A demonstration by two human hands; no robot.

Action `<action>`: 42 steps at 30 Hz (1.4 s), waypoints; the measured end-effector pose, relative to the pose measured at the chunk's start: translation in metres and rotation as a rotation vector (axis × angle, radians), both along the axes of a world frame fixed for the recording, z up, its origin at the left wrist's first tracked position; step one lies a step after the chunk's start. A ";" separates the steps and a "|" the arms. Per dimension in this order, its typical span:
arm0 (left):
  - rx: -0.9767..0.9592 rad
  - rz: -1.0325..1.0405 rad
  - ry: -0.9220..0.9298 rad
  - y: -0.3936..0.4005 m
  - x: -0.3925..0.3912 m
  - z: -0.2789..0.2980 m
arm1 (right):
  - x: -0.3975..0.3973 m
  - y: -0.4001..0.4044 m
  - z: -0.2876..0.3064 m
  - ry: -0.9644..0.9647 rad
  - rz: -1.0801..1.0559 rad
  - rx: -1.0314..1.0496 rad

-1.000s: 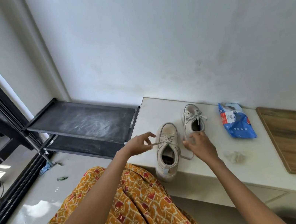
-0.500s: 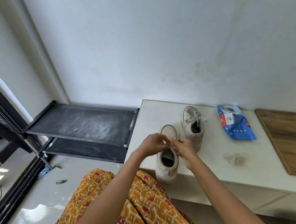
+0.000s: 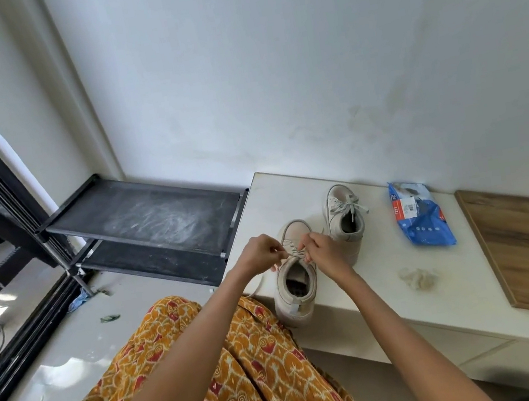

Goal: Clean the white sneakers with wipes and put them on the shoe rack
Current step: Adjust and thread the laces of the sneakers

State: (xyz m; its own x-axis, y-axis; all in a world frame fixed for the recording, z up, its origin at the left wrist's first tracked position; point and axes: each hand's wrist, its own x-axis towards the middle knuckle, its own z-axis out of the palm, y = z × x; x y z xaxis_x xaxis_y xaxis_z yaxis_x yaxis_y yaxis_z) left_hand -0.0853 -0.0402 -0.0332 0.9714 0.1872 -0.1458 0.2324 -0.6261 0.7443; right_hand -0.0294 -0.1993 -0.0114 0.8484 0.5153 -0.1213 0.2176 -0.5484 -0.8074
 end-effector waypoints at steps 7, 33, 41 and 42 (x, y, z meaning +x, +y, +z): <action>-0.478 0.082 0.019 0.009 -0.001 0.013 | -0.011 0.006 0.006 -0.307 0.268 -0.362; 0.080 -0.320 0.225 0.010 0.014 0.037 | 0.001 -0.011 0.009 0.237 0.155 0.209; -0.123 -0.224 0.207 0.002 0.015 0.033 | 0.010 -0.023 0.007 -0.015 0.136 0.121; -0.180 -0.184 0.239 0.000 0.014 0.032 | 0.009 -0.021 0.004 -0.085 0.087 0.112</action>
